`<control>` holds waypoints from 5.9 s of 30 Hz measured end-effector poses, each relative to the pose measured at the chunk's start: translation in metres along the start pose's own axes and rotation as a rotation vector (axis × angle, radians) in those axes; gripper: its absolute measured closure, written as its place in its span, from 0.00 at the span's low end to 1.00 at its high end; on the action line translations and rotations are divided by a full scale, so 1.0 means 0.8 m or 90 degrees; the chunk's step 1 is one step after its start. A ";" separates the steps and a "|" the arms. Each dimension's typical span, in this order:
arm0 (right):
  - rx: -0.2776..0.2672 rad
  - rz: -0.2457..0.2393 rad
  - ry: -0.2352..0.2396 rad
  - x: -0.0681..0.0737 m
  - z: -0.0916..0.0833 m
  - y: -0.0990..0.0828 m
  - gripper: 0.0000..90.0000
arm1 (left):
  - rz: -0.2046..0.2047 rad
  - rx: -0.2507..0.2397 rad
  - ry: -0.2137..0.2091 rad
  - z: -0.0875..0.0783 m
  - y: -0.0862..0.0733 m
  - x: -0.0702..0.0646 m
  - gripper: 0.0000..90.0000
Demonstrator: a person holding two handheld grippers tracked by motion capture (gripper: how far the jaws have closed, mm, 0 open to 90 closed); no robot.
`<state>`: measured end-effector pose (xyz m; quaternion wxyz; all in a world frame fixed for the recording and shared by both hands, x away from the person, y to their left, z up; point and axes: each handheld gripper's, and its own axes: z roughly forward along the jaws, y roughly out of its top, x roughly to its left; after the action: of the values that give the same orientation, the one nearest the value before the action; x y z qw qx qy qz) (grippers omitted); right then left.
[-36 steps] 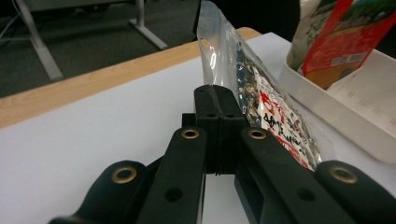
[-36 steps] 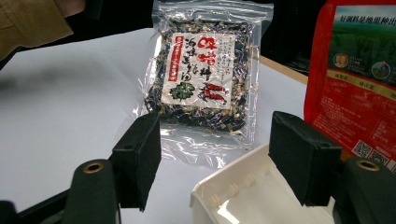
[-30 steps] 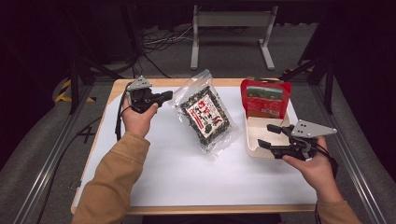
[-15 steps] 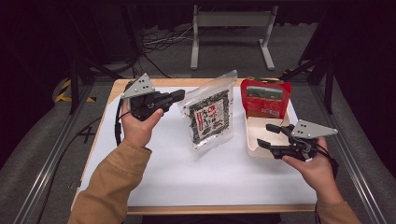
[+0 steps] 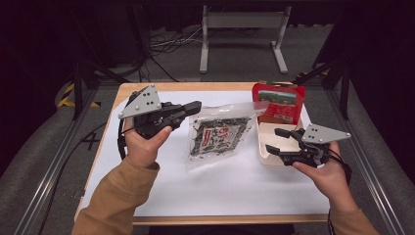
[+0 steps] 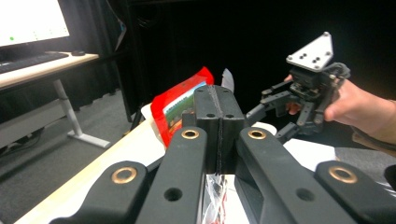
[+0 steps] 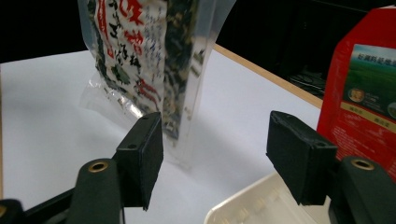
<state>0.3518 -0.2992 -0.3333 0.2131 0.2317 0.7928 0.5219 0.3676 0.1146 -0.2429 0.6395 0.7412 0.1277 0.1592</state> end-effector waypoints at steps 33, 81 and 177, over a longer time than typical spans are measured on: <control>-0.039 -0.022 0.210 0.003 0.092 0.036 0.47 | -0.005 -0.001 -0.028 -0.001 -0.006 -0.010 1.00; -0.028 -0.066 0.273 -0.004 0.054 0.086 0.84 | -0.021 -0.014 0.027 -0.038 -0.020 0.002 0.69; 0.031 0.065 -0.089 -0.105 -0.071 0.081 0.84 | -0.112 0.108 0.066 -0.065 -0.110 0.048 0.61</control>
<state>0.3954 -0.3674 -0.2443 0.2355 0.3128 0.7757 0.4950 0.3831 0.1899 -0.3199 0.5783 0.7696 0.2379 0.1290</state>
